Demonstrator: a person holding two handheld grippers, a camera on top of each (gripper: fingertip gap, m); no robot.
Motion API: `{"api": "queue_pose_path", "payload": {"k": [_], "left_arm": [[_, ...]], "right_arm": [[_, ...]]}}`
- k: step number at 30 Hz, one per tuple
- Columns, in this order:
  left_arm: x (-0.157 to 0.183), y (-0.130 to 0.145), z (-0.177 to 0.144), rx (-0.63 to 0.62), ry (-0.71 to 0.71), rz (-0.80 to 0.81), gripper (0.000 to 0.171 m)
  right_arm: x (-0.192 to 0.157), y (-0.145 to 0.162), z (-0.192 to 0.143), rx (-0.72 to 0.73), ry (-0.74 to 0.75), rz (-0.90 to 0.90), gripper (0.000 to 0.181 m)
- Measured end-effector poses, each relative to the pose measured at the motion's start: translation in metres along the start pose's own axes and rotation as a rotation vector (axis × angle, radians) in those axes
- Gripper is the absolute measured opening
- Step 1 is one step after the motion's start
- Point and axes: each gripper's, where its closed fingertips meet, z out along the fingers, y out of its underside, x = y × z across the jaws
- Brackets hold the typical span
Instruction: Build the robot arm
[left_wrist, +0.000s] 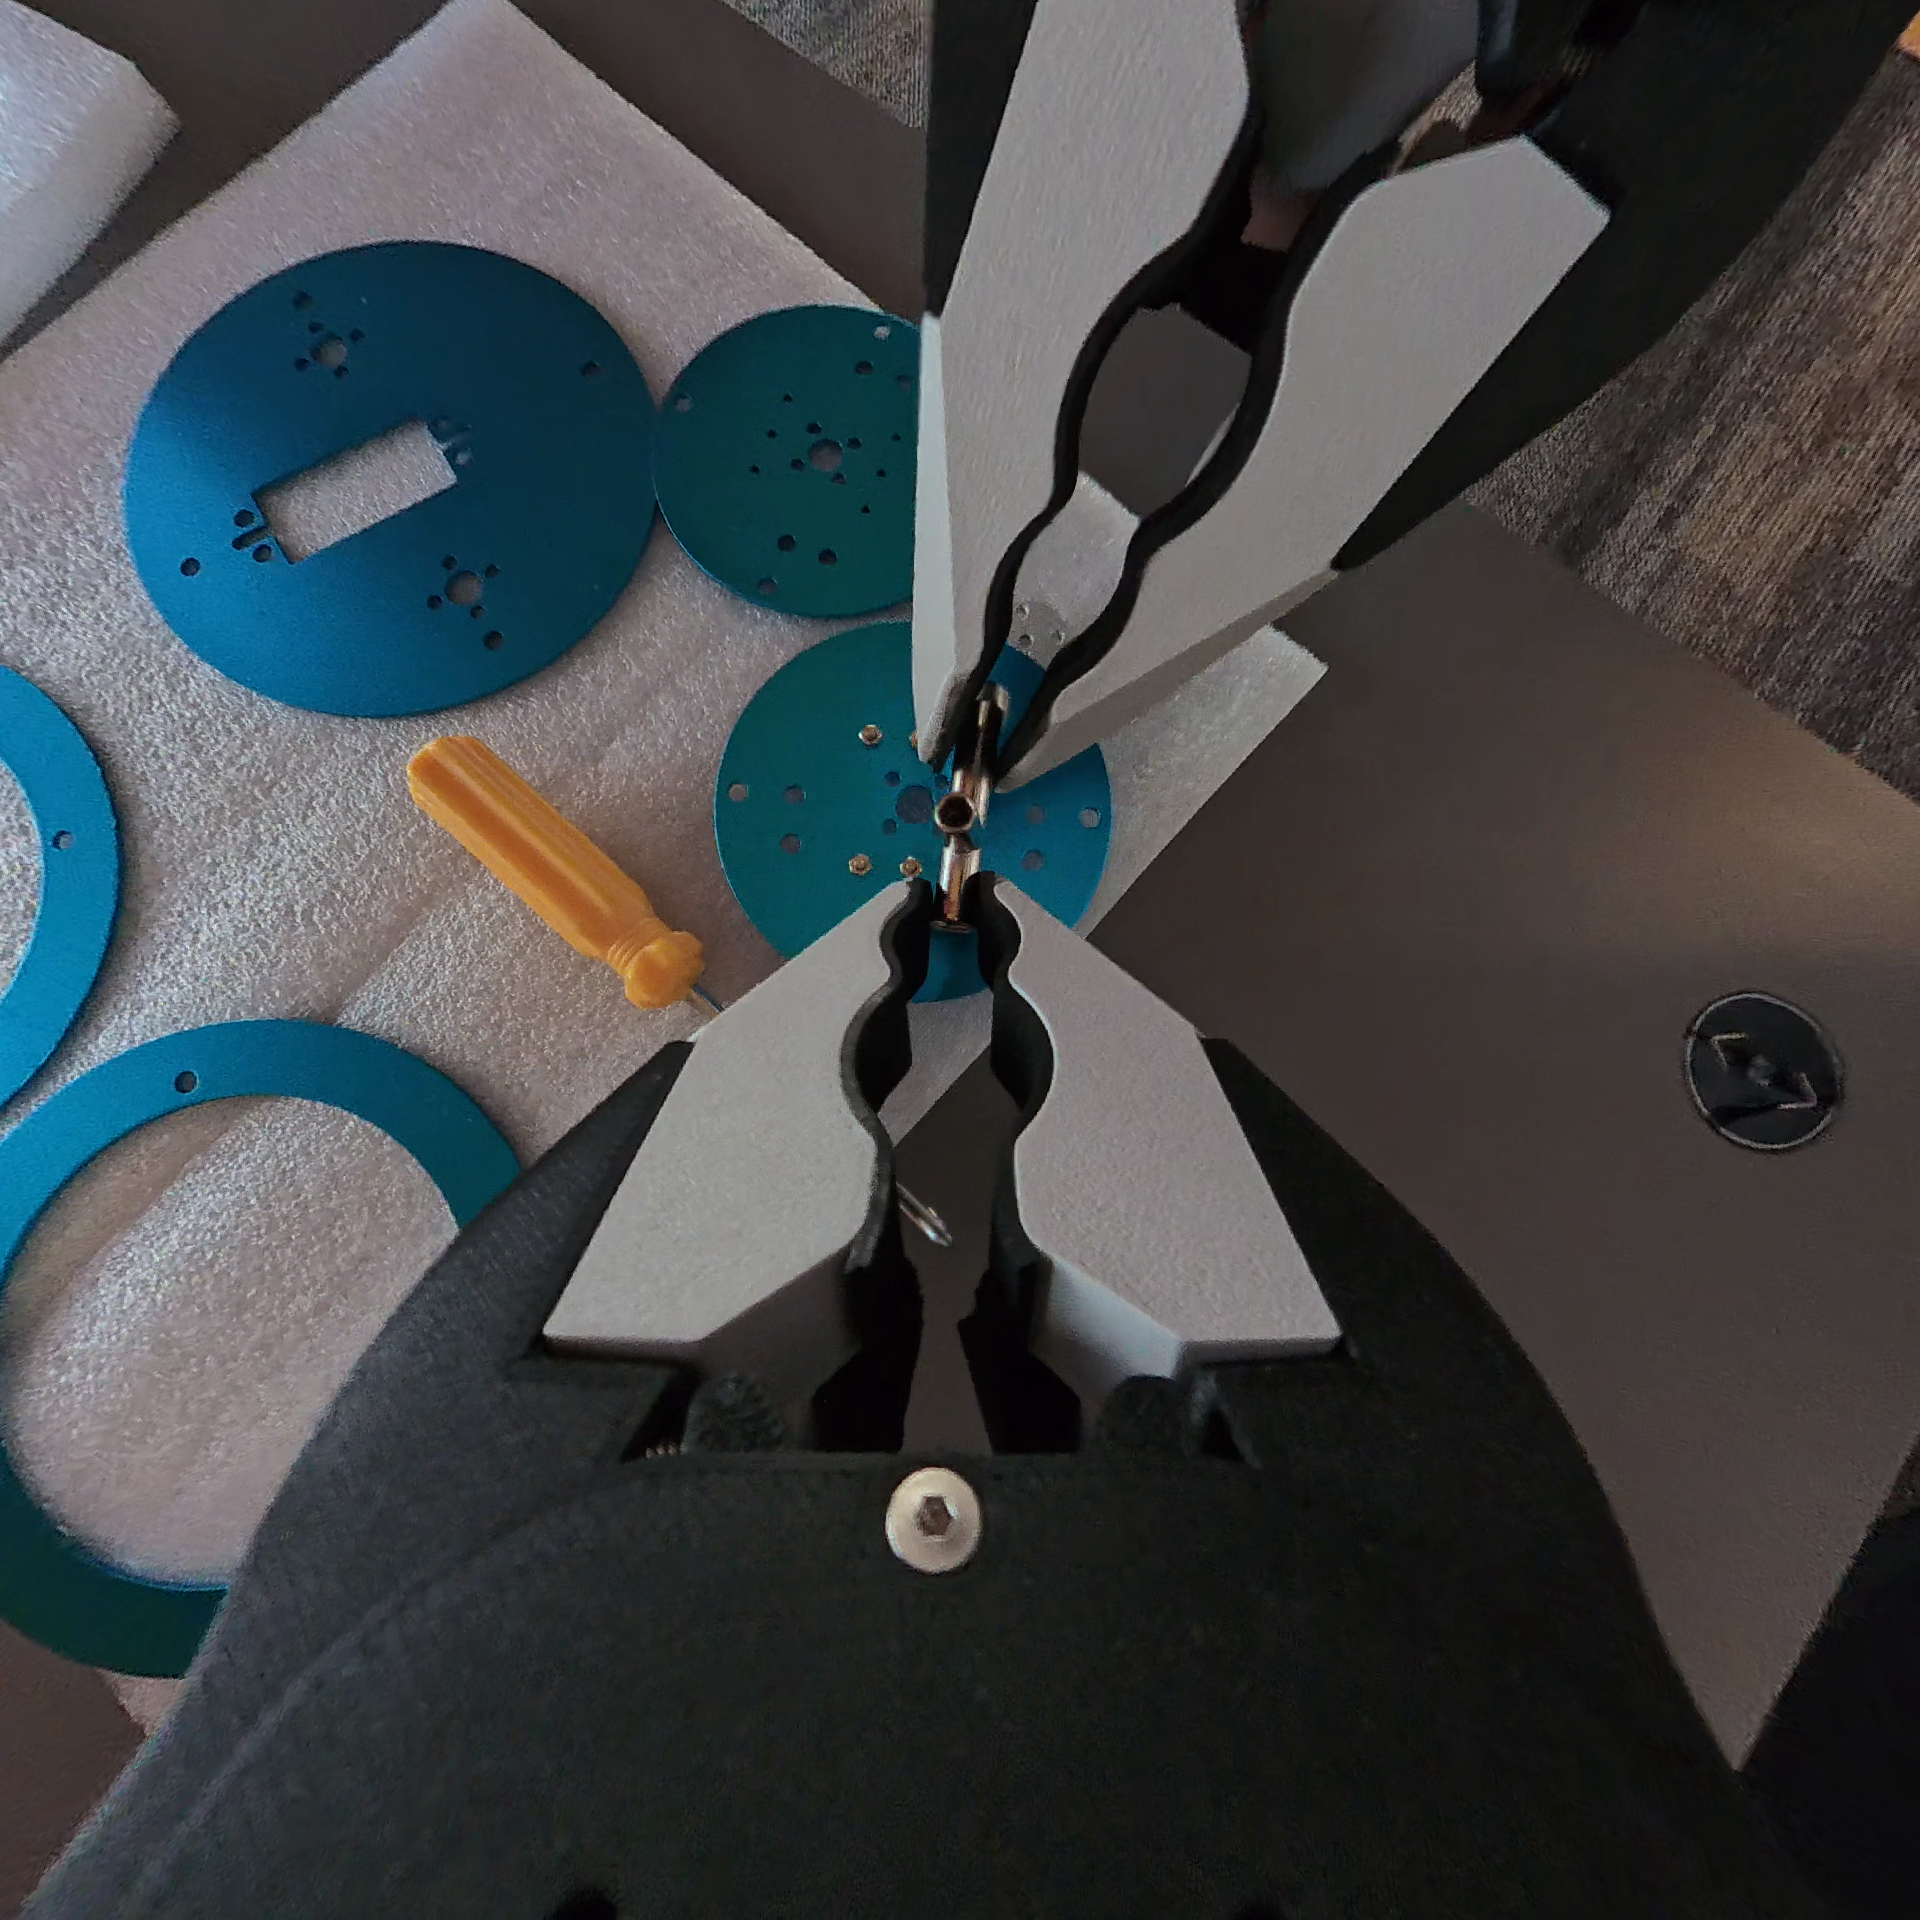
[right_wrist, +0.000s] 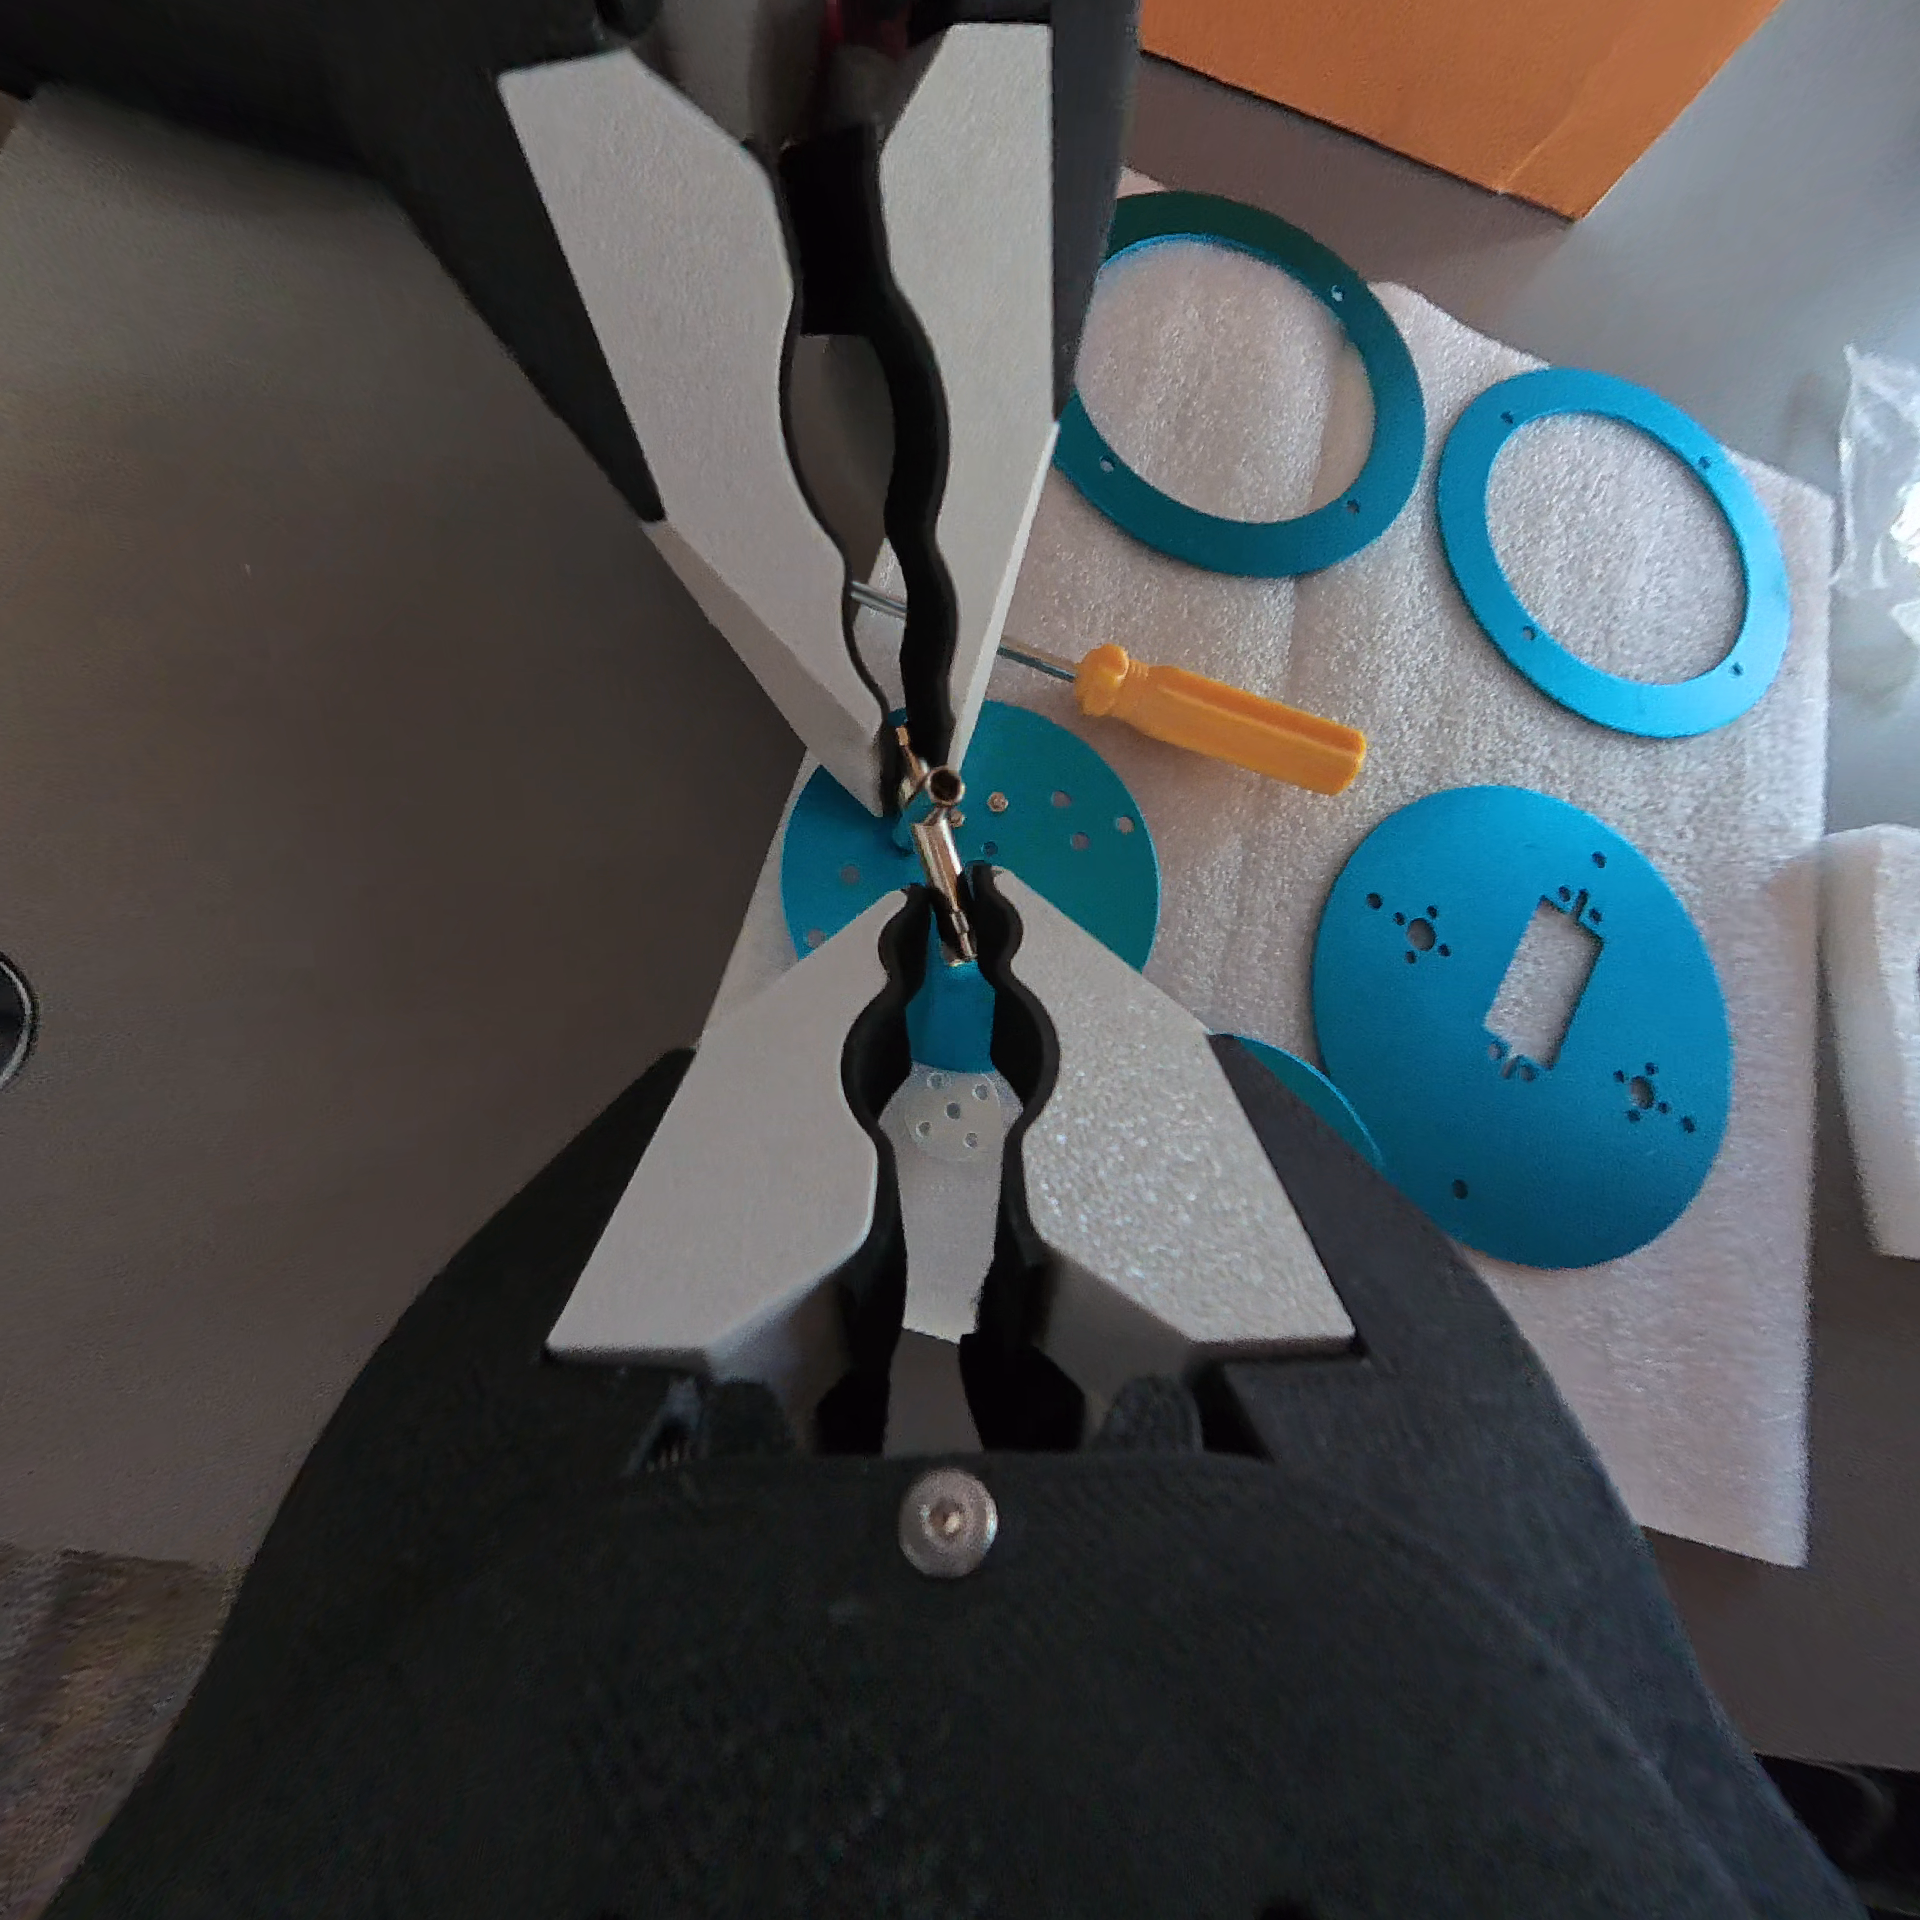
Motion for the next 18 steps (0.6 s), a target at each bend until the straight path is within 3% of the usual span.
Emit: {"api": "queue_pose_path", "payload": {"k": [3, 6, 10, 15, 18], "left_arm": [[-0.001, -0.012, -0.011, 0.06, 0.009, -0.072, 0.007], [-0.019, -0.025, -0.043, 0.195, -0.051, -0.212, 0.007], [-0.074, 0.004, -0.068, 0.195, -0.178, -0.539, 0.007], [-0.098, 0.015, -0.038, 0.1, -0.066, -0.888, 0.007], [-0.104, 0.013, -0.013, 0.052, 0.017, -1.004, 0.007]], "right_arm": [[0.006, -0.007, -0.007, 0.001, 0.032, -0.052, 0.012], [0.018, -0.009, -0.033, 0.001, 0.125, 0.026, 0.033], [0.0, 0.007, -0.082, 0.052, 0.229, 0.212, 0.032], [-0.065, 0.056, -0.109, -0.081, 0.197, 0.327, 0.032], [-0.098, 0.074, -0.113, -0.124, 0.153, 0.367, 0.032]]}}
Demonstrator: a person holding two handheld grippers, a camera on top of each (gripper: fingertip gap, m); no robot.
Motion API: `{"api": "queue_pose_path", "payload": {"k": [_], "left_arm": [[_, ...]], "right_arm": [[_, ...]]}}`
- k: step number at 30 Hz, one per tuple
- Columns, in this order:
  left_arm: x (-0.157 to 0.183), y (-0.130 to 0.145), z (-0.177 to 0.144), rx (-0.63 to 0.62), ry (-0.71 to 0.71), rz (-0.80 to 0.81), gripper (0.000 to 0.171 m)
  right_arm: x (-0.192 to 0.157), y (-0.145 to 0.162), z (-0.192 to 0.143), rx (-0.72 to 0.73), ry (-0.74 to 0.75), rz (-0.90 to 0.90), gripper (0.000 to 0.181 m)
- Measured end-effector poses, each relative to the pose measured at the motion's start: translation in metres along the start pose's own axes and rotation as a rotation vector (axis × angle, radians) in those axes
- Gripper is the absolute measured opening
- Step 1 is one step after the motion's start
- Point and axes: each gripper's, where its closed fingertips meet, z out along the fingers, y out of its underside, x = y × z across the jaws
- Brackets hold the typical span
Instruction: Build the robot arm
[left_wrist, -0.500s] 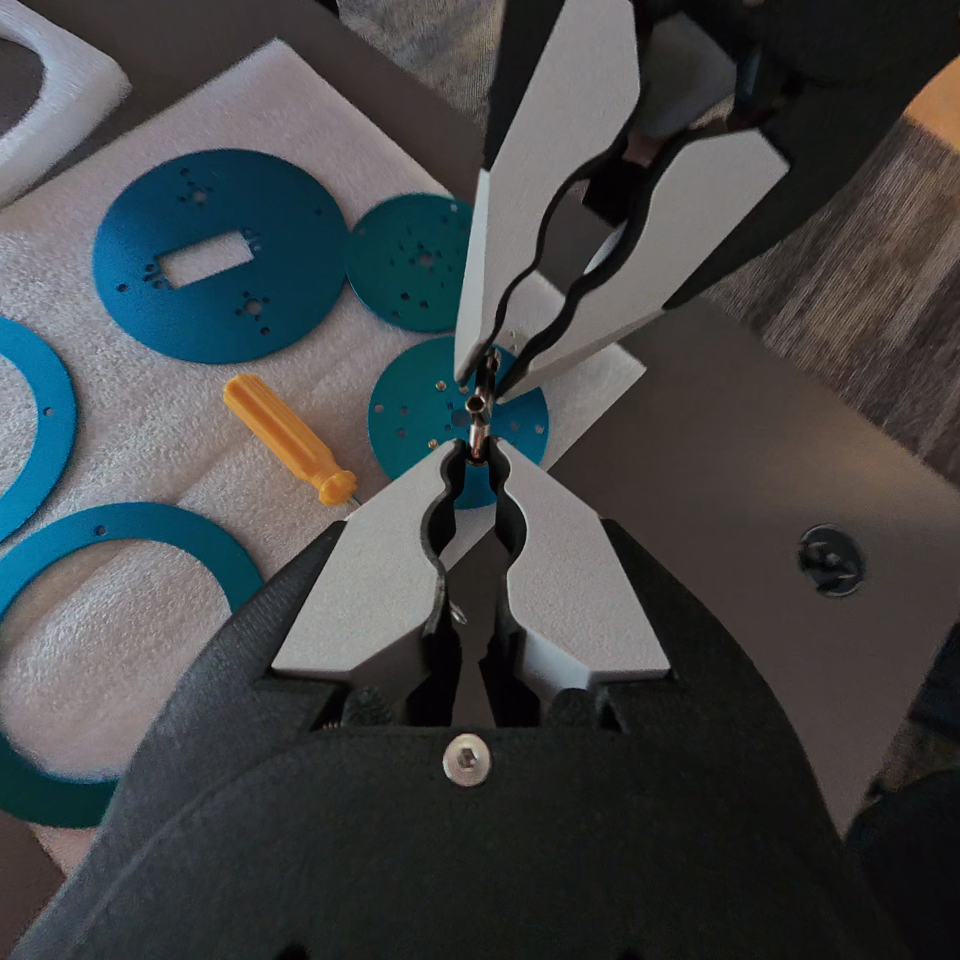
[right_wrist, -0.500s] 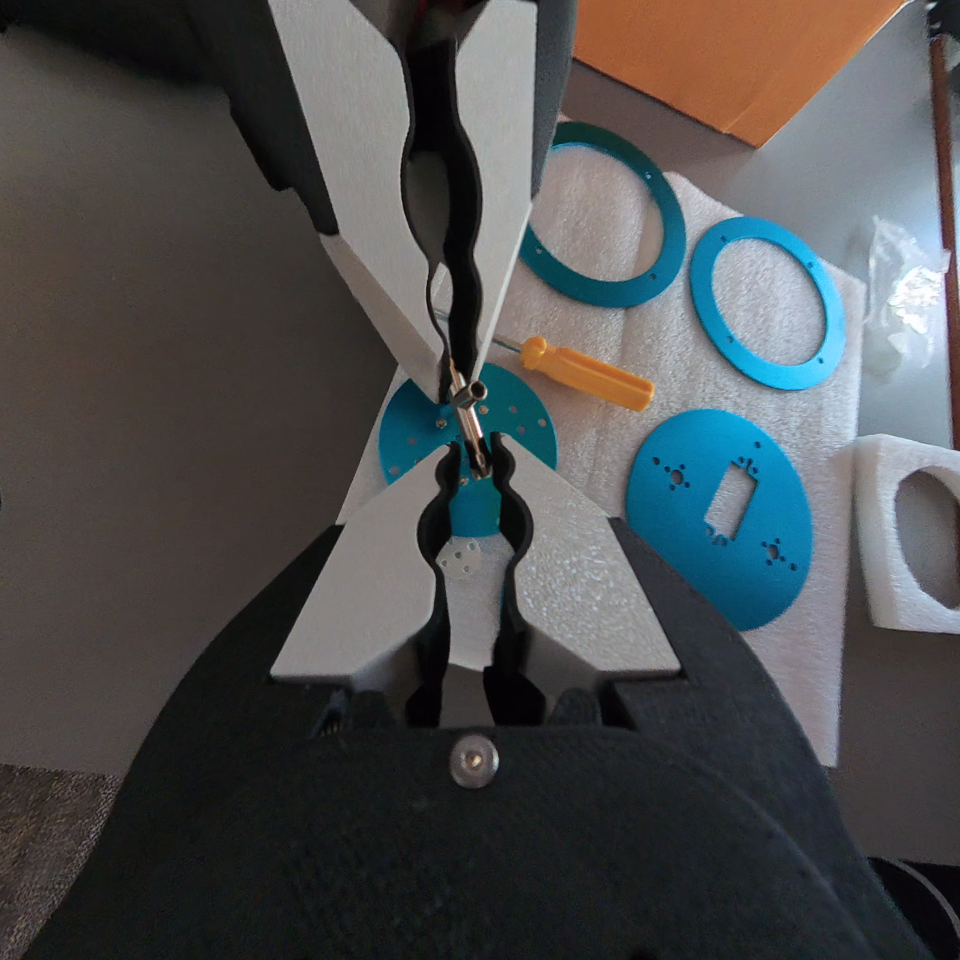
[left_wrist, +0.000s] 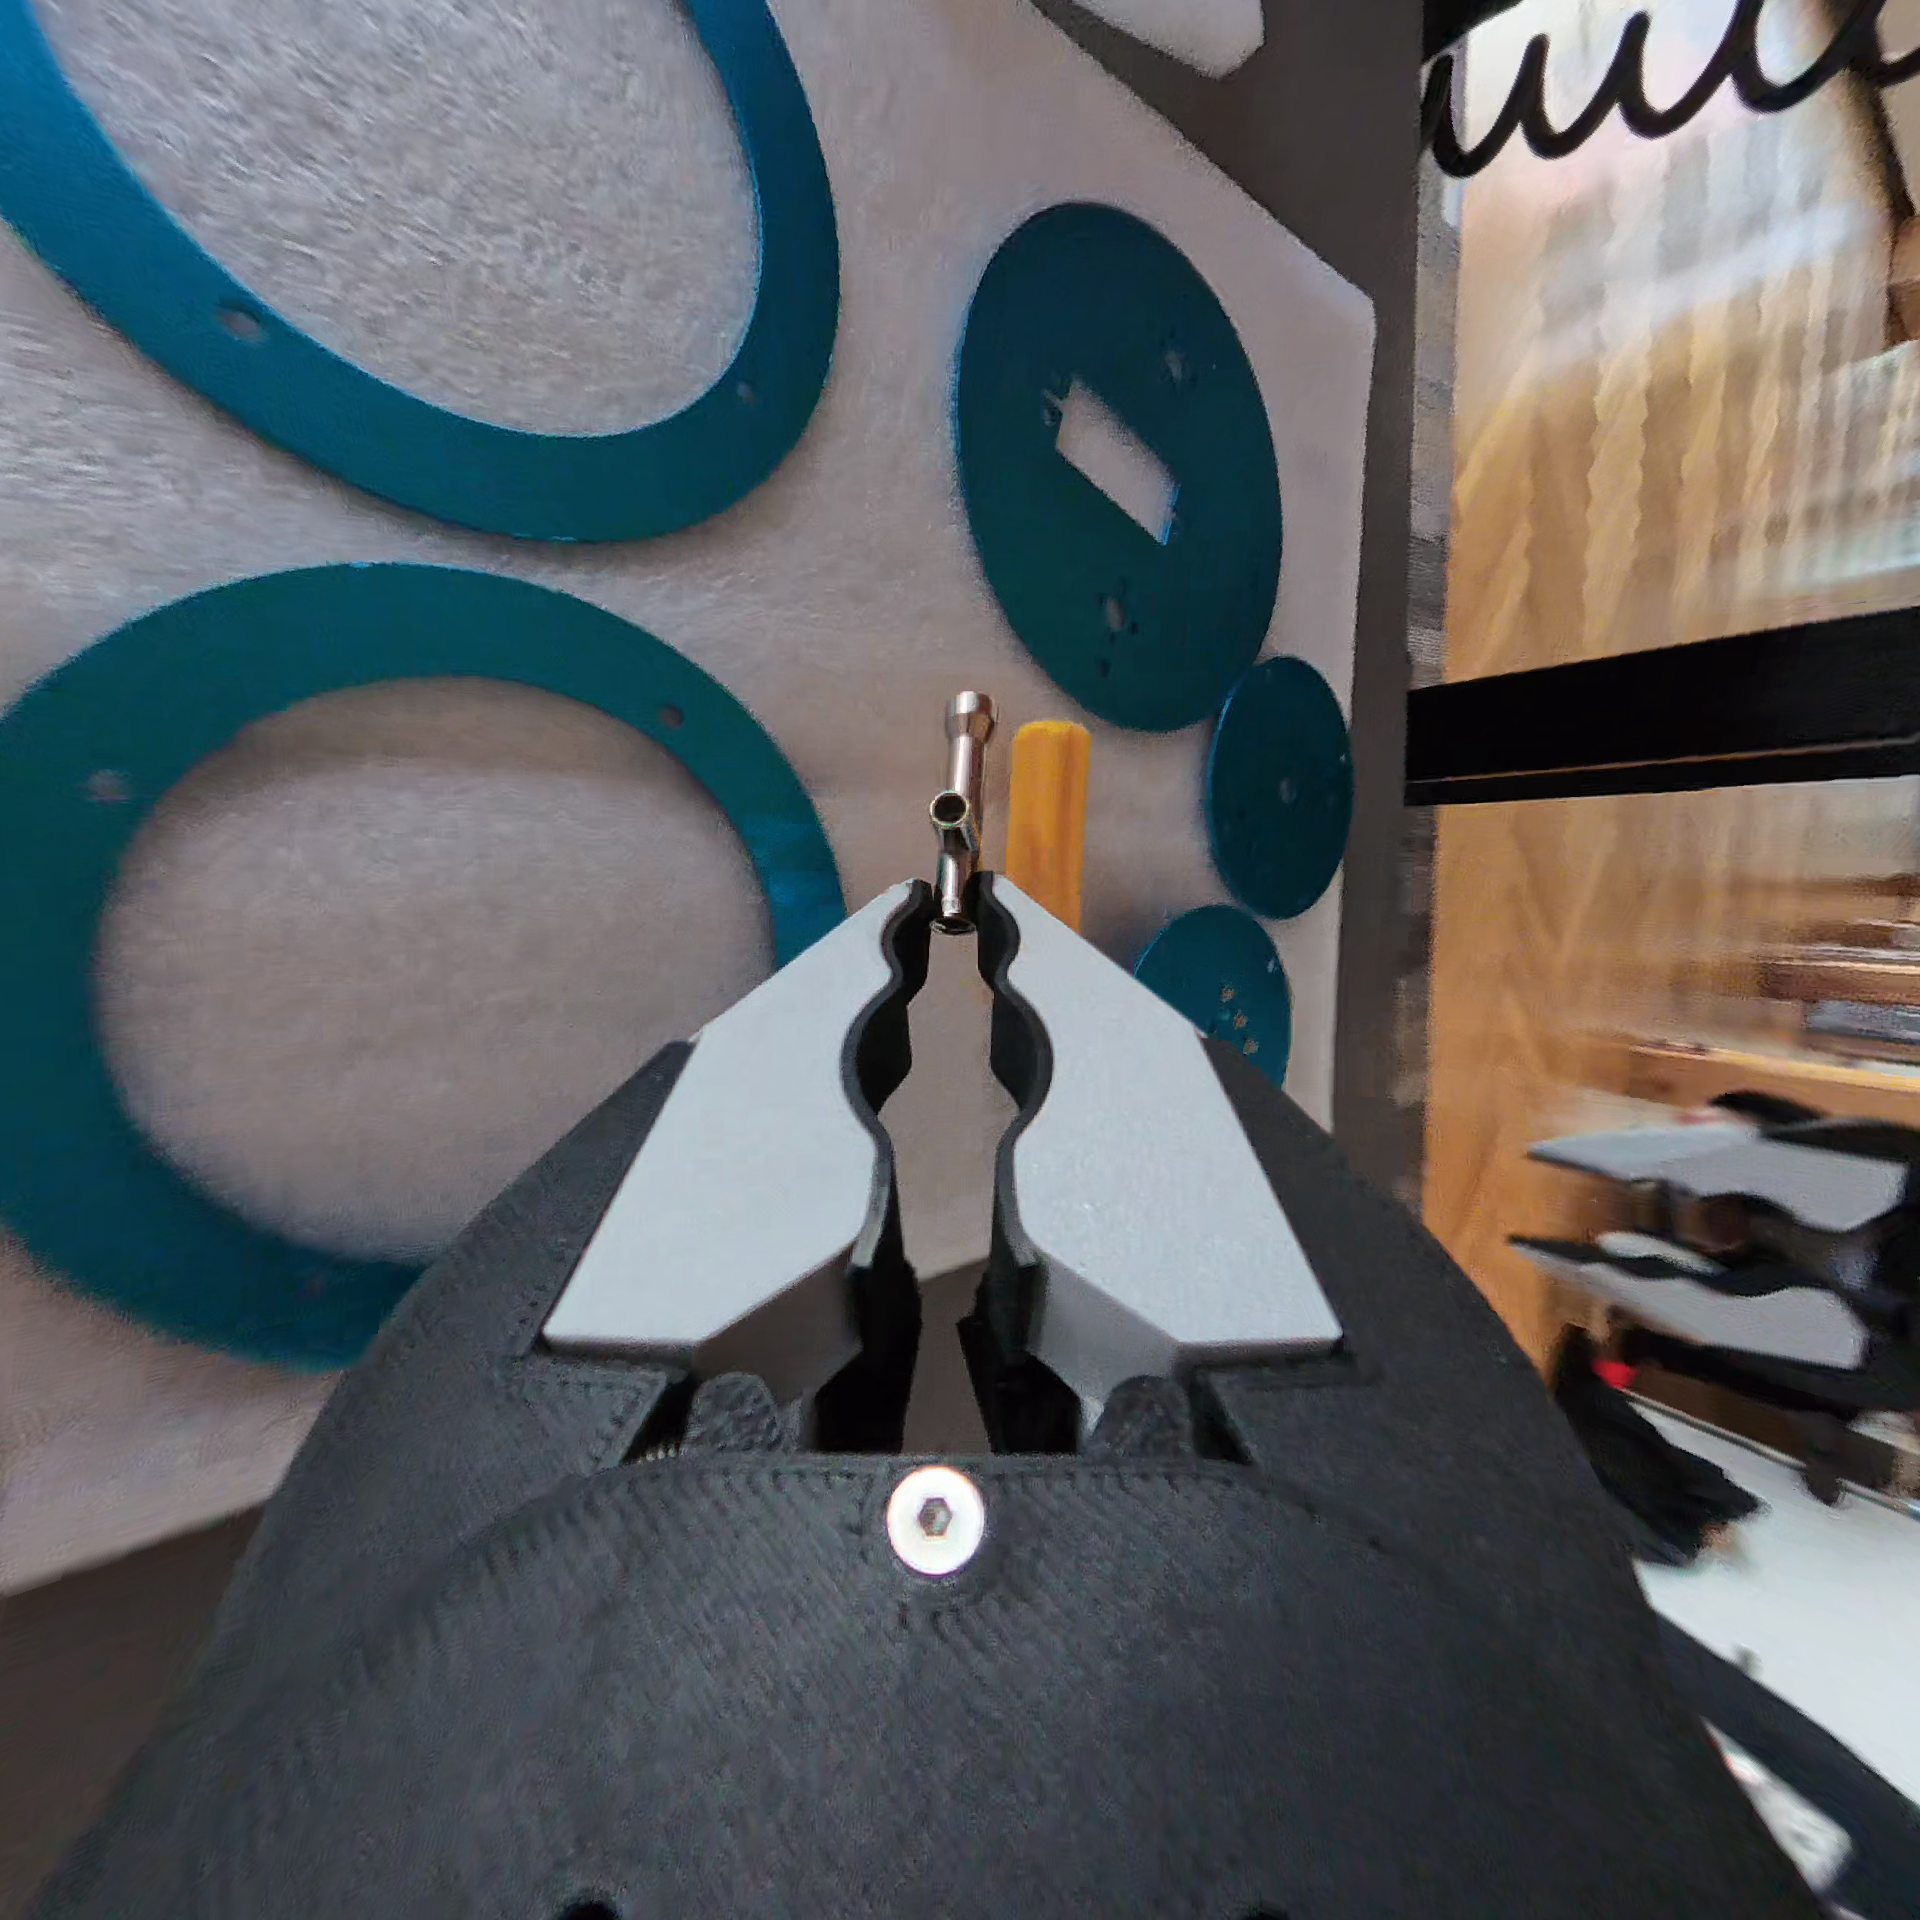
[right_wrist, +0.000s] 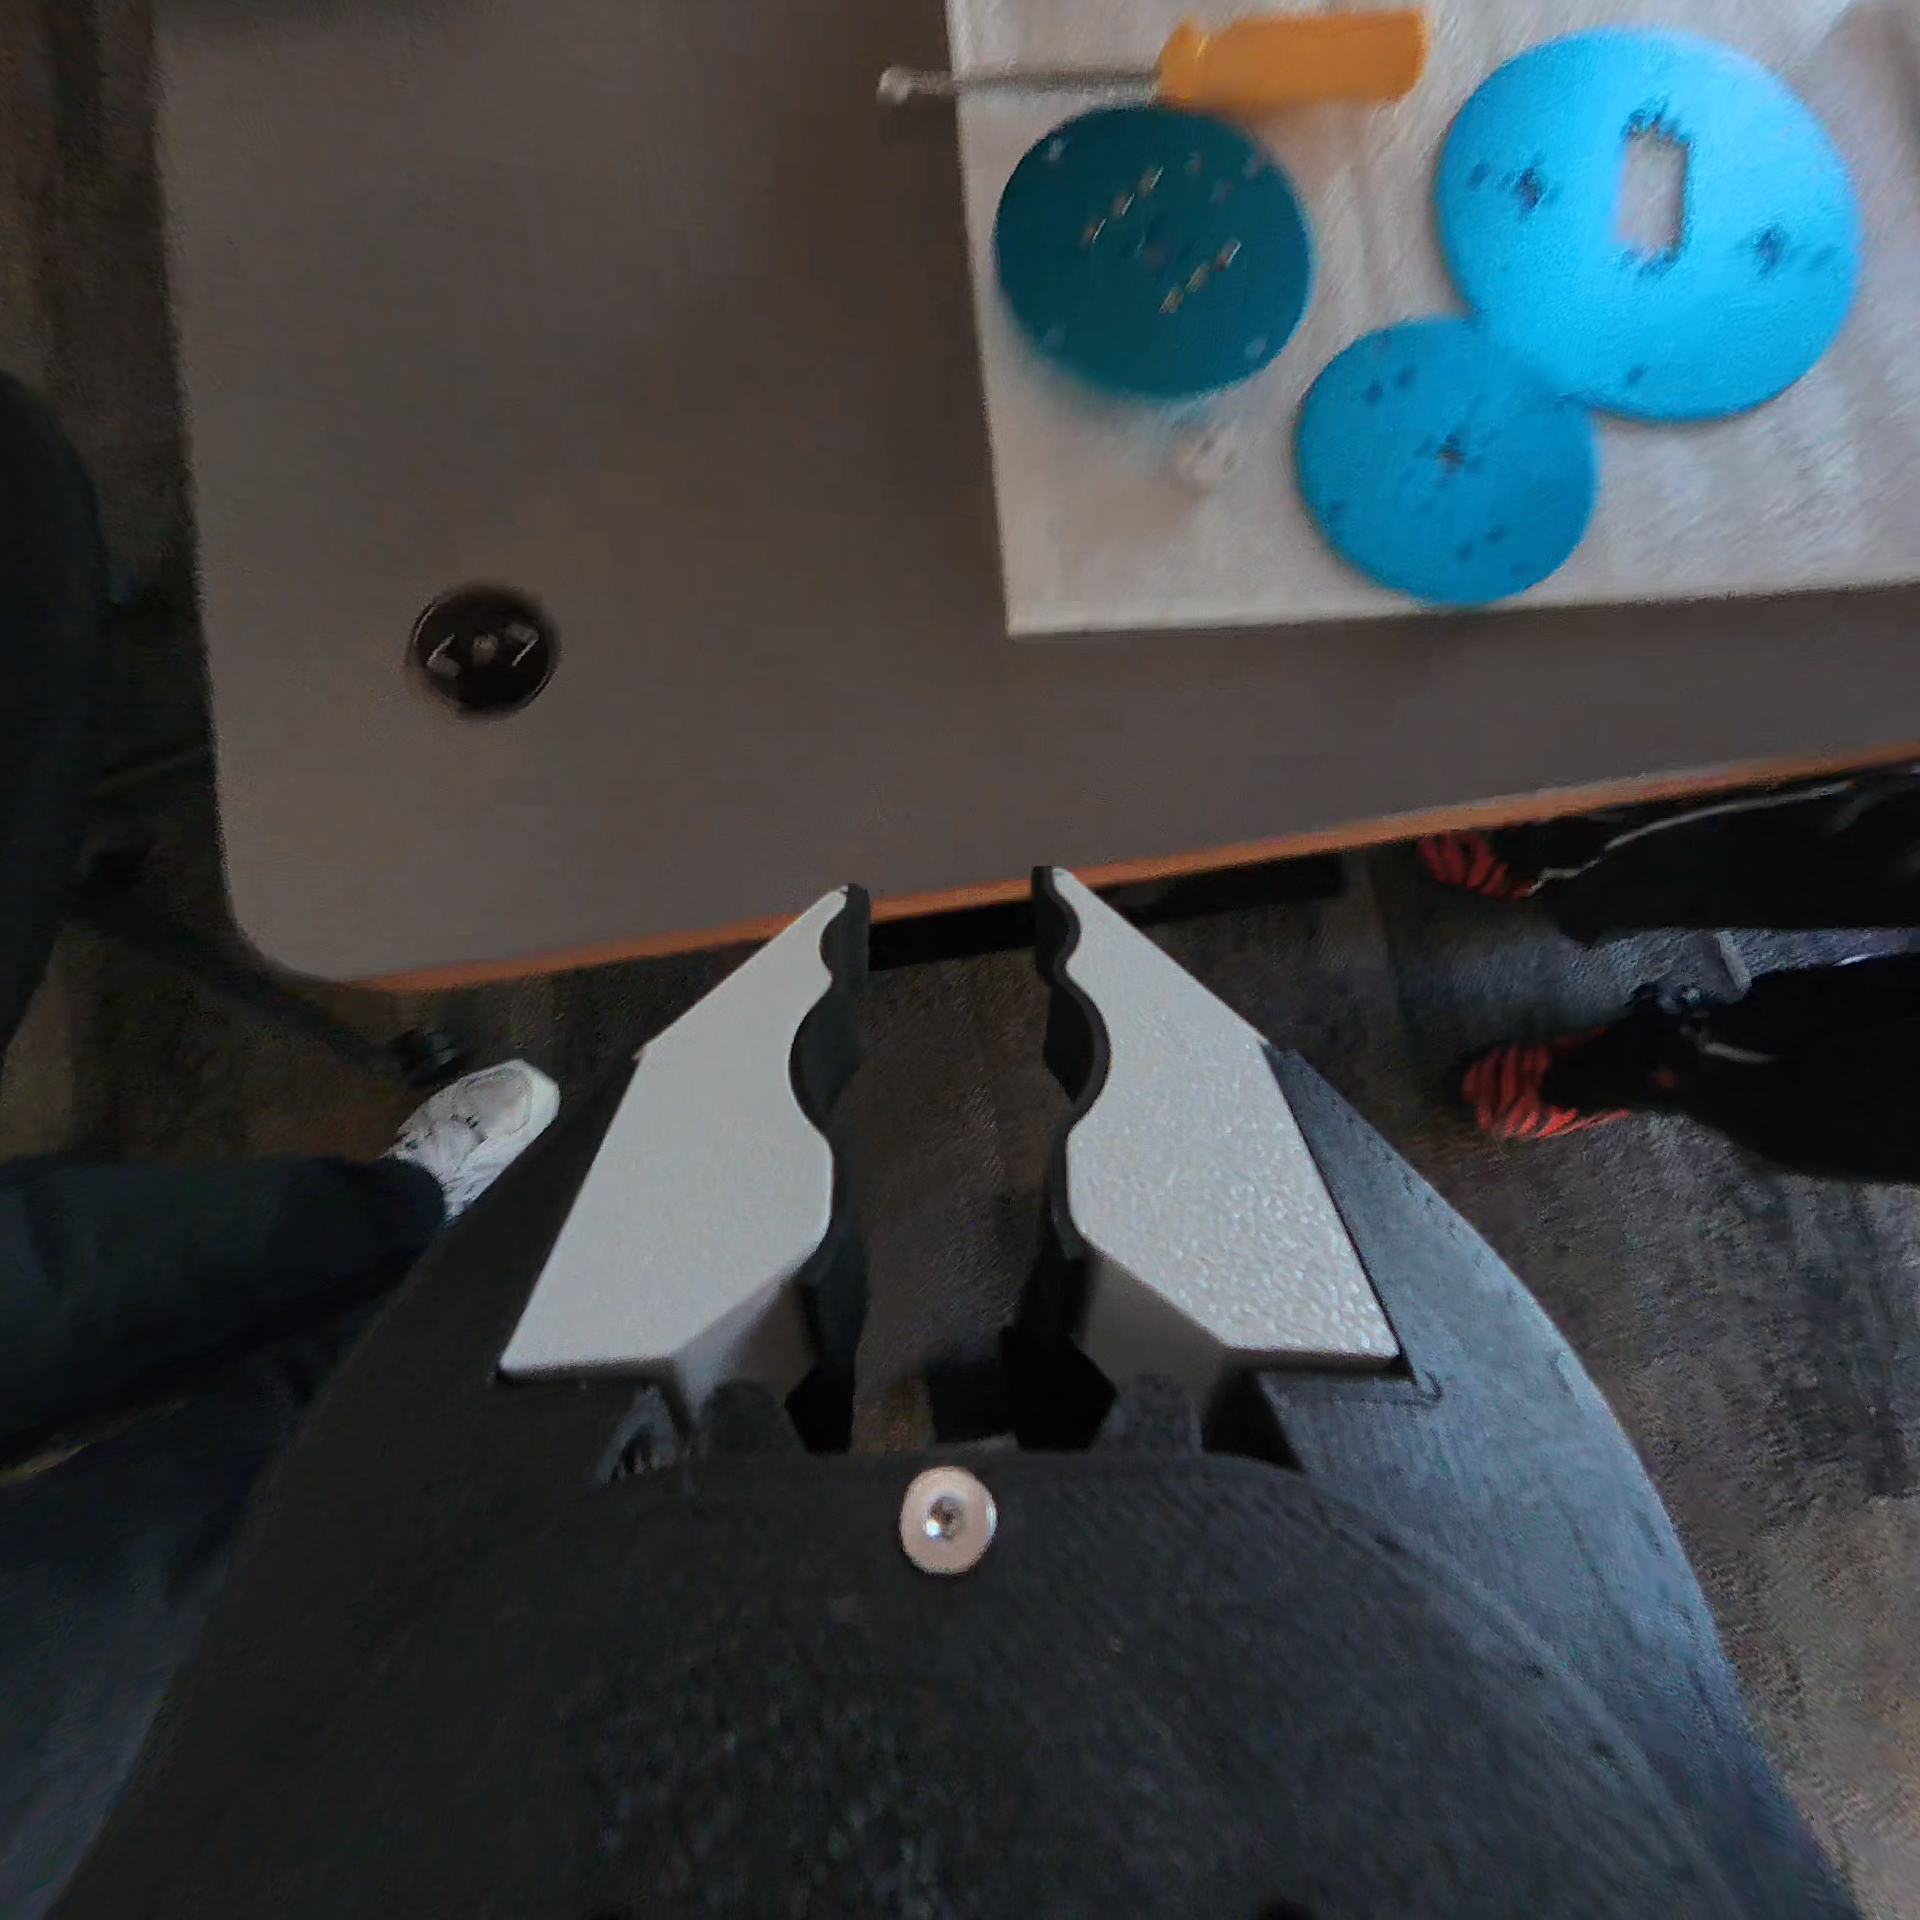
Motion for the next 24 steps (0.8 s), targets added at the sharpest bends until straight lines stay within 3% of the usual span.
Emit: {"api": "queue_pose_path", "payload": {"k": [2, 5, 7, 12, 18, 24], "left_arm": [[-0.003, 0.0, 0.014, -0.053, 0.021, -0.068, 0.007], [-0.001, -0.009, 0.022, -0.012, 0.114, -0.178, 0.008], [-0.001, -0.013, 0.014, 0.015, 0.145, -0.21, 0.022], [0.003, -0.005, -0.027, 0.13, 0.087, -0.075, 0.036], [0.046, 0.066, -0.068, 0.22, 0.03, 0.175, 0.028], [0.082, 0.137, -0.092, 0.268, -0.001, 0.289, 0.027]], "right_arm": [[-0.012, 0.016, -0.001, -0.032, -0.018, 0.017, 0.033], [-0.024, 0.025, -0.001, -0.026, -0.033, 0.028, 0.033], [-0.027, 0.024, -0.001, -0.002, -0.032, 0.039, 0.033], [-0.006, -0.01, 0.016, 0.107, 0.059, -0.033, 0.034], [0.029, -0.088, 0.059, 0.218, 0.355, -0.53, 0.036], [0.044, -0.097, 0.101, 0.114, 0.428, -0.783, 0.025]]}}
